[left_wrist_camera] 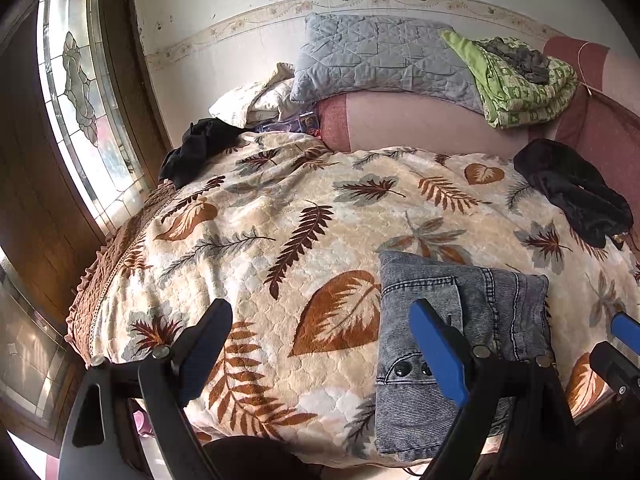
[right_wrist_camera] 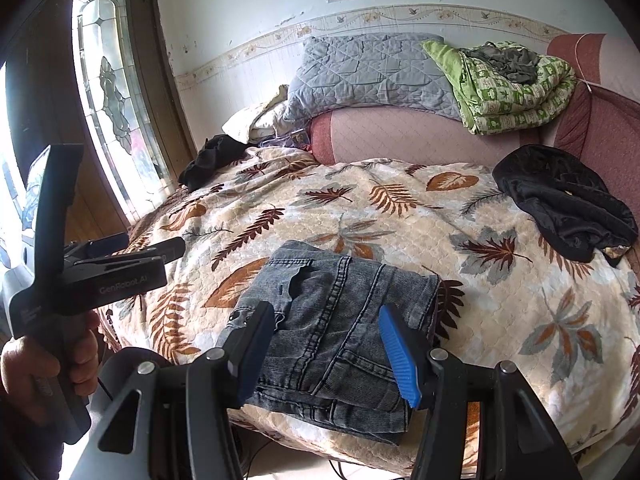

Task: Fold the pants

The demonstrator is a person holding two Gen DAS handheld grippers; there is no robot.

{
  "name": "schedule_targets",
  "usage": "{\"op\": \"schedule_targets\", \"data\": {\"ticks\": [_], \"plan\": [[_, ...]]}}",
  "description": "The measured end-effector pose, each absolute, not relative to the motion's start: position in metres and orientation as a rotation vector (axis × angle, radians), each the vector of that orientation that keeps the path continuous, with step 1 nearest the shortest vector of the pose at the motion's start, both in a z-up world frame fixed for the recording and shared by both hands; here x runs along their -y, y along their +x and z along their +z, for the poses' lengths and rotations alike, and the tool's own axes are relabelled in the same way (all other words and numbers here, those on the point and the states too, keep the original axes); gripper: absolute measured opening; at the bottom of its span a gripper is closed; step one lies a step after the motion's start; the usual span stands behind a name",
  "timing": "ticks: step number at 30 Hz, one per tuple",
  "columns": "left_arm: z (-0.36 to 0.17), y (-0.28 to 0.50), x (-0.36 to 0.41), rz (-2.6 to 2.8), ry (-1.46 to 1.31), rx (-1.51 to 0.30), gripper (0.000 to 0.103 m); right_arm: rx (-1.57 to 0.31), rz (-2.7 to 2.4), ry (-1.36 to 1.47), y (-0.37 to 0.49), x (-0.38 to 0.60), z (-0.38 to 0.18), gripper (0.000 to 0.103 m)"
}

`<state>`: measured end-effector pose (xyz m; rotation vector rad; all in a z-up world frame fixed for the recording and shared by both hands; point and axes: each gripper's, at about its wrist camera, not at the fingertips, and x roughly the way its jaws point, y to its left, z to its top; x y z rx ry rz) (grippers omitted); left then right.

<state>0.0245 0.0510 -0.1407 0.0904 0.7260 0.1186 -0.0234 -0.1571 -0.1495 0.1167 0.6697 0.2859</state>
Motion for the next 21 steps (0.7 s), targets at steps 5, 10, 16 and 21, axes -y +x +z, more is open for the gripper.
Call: {"op": "schedule_targets", "data": {"ticks": [5,10,16,21], "plan": [[-0.144,0.026,-0.054,0.122,0.086,-0.736,0.090,-0.676,0.290,0.108,-0.024,0.153,-0.150,0.058],[-0.147,0.027,-0.057,0.128,0.081,-0.747,0.090,-0.684,0.296,0.104,-0.023,0.150,-0.151,0.058],[-0.149,0.026,-0.059,0.130,0.079,-0.755,0.090,-0.690,0.300,0.095,-0.023,0.147,-0.152,0.058],[-0.149,0.026,-0.060,0.132,0.078,-0.753,0.090,-0.688,0.303,0.090,-0.024,0.145,-0.150,0.058]]}}
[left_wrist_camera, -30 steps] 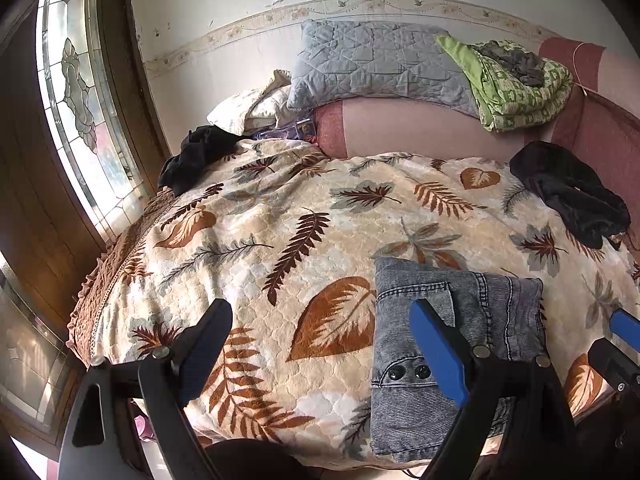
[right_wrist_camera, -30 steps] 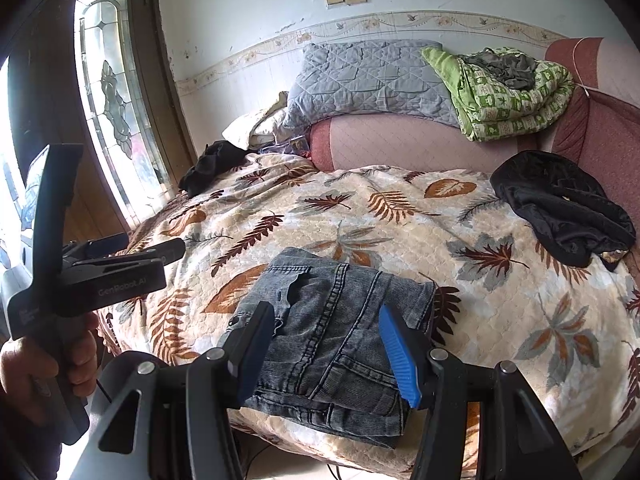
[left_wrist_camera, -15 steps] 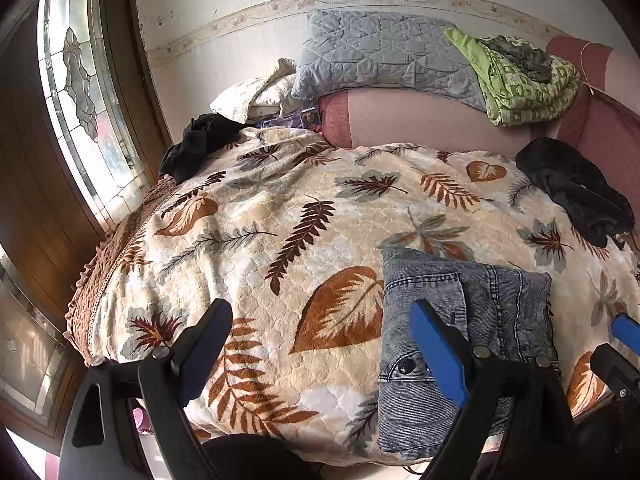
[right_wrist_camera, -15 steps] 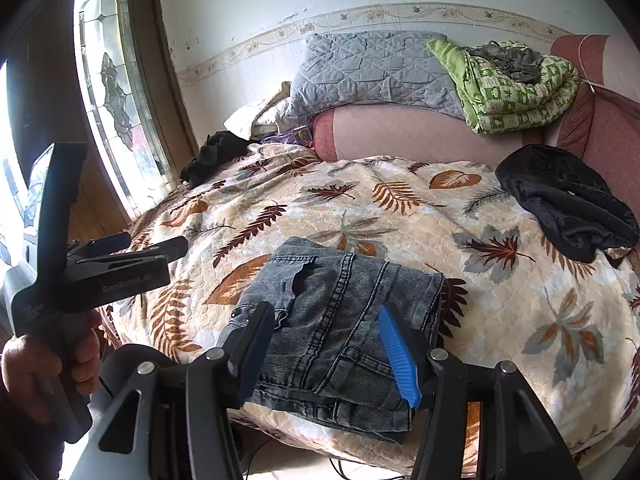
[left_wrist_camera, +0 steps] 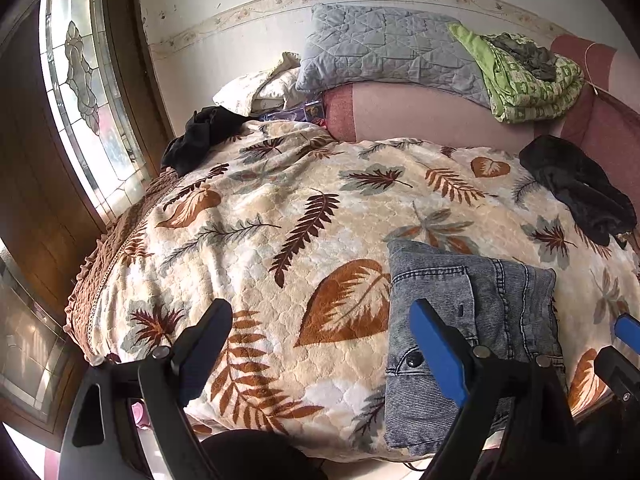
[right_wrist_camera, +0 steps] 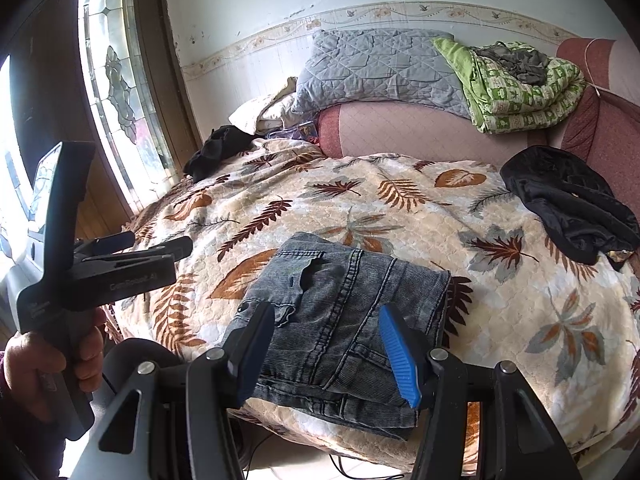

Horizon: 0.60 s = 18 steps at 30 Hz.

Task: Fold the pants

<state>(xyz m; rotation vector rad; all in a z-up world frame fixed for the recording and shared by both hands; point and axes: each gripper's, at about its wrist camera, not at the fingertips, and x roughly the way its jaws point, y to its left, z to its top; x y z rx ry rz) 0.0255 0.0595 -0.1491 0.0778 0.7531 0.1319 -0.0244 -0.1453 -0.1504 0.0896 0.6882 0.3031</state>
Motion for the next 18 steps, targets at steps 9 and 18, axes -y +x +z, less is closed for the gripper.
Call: {"op": "schedule_targets", "data": {"ticks": [9,18], "plan": [[-0.1491,0.0228,-0.0613,0.133,0.073,-0.756,0.090,-0.692,0.305,0.080,-0.0254,0.1427,-0.1498,0.058],[-0.1487,0.0211,-0.0621,0.133,0.073,-0.752,0.090,-0.688,0.310,0.073,-0.0279,0.1417,-0.1480,0.058]]}}
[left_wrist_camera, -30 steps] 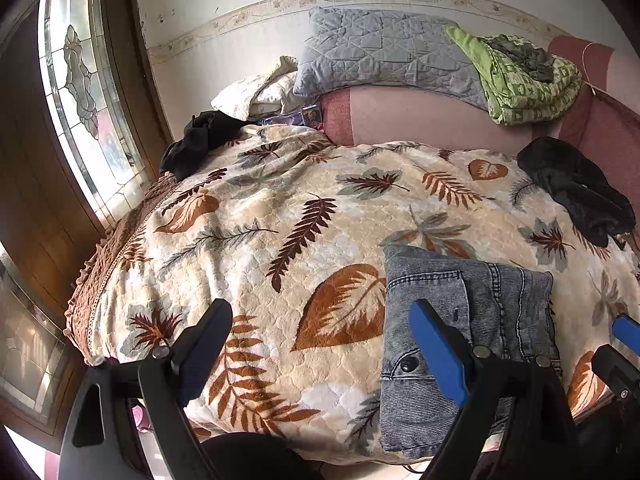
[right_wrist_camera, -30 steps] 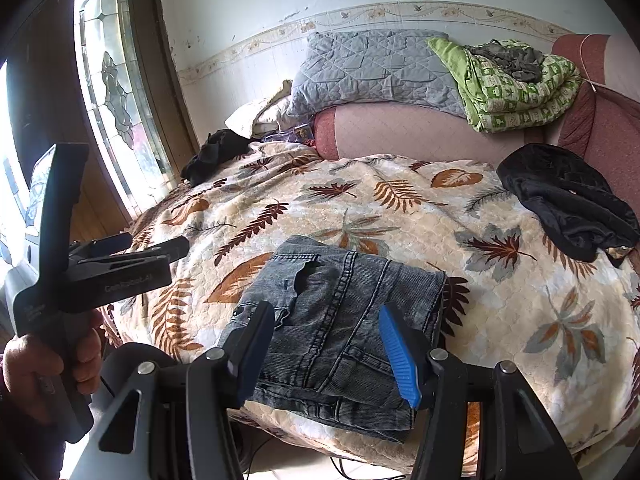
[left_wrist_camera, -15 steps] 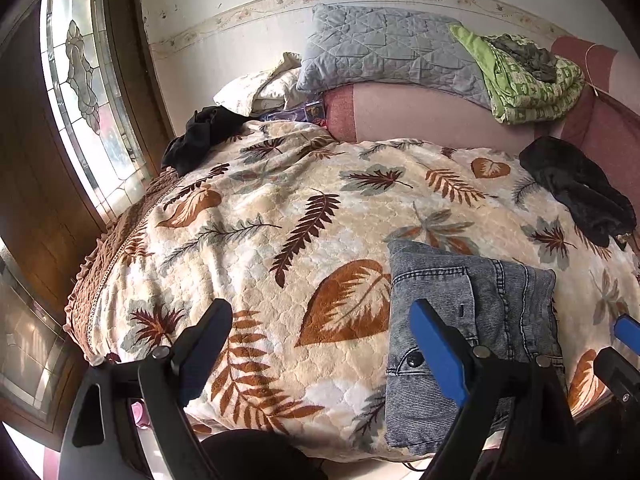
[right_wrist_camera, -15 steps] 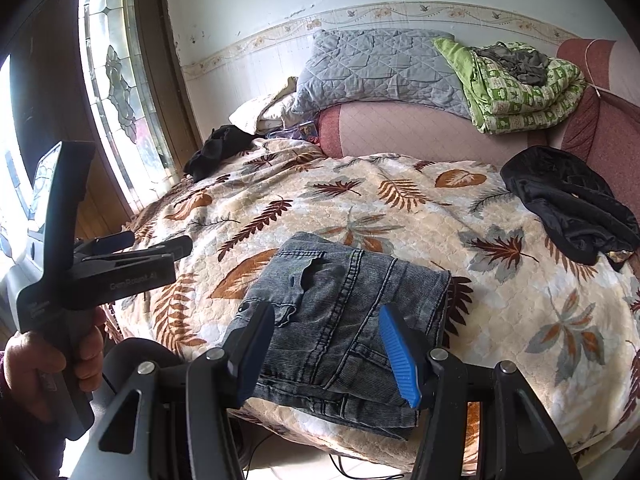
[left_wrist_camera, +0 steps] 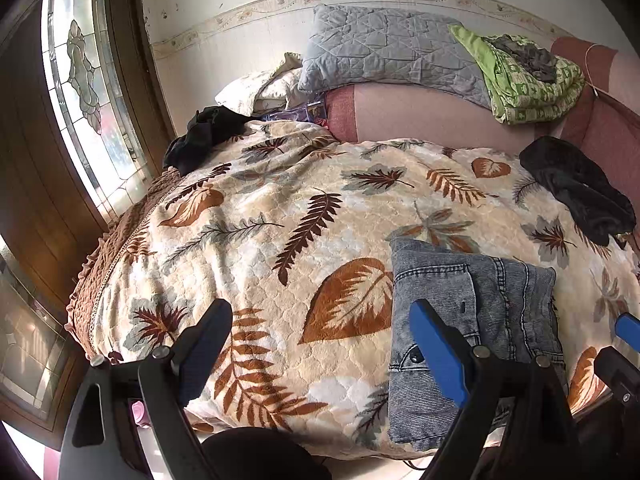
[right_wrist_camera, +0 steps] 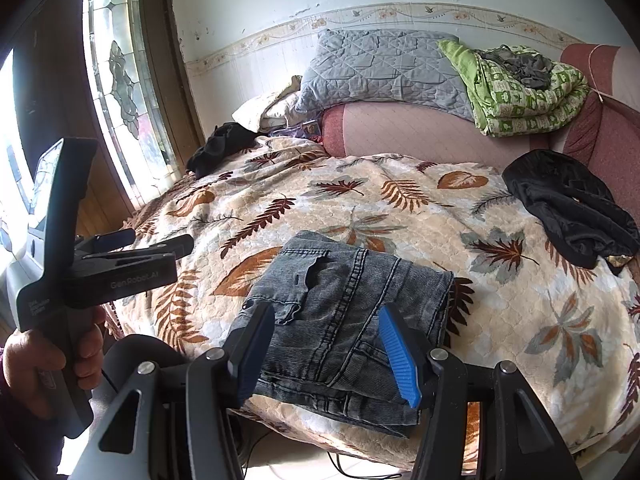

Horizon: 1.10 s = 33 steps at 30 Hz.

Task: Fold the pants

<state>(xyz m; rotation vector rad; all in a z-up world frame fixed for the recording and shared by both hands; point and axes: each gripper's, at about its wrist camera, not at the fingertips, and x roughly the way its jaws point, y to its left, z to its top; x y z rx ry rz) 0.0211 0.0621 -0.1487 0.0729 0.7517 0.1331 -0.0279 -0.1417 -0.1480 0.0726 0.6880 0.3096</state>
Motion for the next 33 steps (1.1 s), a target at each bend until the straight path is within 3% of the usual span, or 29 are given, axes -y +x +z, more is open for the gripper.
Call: {"op": "schedule_targets", "data": {"ticks": [33], "plan": [[-0.154,0.021,-0.057,0.113,0.088,-0.768,0.090,-0.706,0.276,0.104,-0.024,0.155,-0.153,0.059]]}}
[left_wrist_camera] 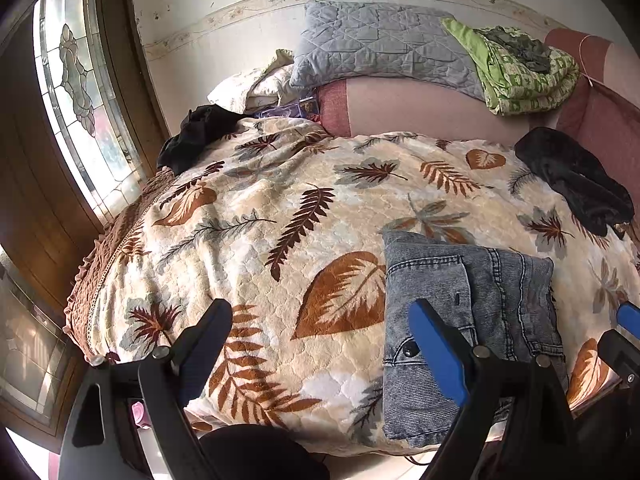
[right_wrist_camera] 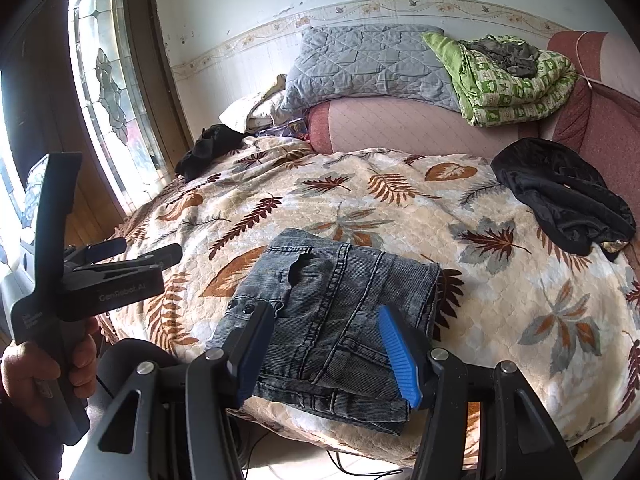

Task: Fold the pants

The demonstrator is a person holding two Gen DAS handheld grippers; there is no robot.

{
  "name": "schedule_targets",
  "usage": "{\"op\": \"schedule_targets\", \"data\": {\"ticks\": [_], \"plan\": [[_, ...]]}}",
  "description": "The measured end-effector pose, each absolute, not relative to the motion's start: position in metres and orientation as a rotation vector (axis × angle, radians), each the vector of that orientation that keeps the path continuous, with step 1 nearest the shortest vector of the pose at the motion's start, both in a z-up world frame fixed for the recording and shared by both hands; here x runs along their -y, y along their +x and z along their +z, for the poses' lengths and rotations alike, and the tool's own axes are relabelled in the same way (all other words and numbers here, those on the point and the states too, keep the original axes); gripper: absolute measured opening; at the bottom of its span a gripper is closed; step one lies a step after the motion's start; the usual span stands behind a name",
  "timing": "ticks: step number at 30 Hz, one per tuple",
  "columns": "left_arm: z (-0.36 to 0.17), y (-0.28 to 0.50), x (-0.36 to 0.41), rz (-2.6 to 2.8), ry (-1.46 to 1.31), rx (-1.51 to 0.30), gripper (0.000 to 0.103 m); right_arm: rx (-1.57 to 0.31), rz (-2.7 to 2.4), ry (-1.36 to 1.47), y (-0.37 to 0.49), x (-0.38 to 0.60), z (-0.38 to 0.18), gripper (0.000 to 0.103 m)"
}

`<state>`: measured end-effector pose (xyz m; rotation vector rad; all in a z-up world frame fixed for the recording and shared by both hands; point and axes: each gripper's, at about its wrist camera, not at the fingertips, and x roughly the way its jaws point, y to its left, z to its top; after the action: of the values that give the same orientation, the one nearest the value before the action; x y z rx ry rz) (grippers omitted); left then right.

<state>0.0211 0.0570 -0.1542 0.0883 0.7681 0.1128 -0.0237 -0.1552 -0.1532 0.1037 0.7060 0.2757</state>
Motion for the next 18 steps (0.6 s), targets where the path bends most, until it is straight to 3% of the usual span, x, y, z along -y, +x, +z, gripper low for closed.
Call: {"op": "schedule_targets", "data": {"ticks": [18], "plan": [[-0.1594,0.0226,-0.0560,0.105,0.093,-0.781,0.090,-0.717,0.276,0.106,-0.0224,0.1542,-0.1575,0.059]]}}
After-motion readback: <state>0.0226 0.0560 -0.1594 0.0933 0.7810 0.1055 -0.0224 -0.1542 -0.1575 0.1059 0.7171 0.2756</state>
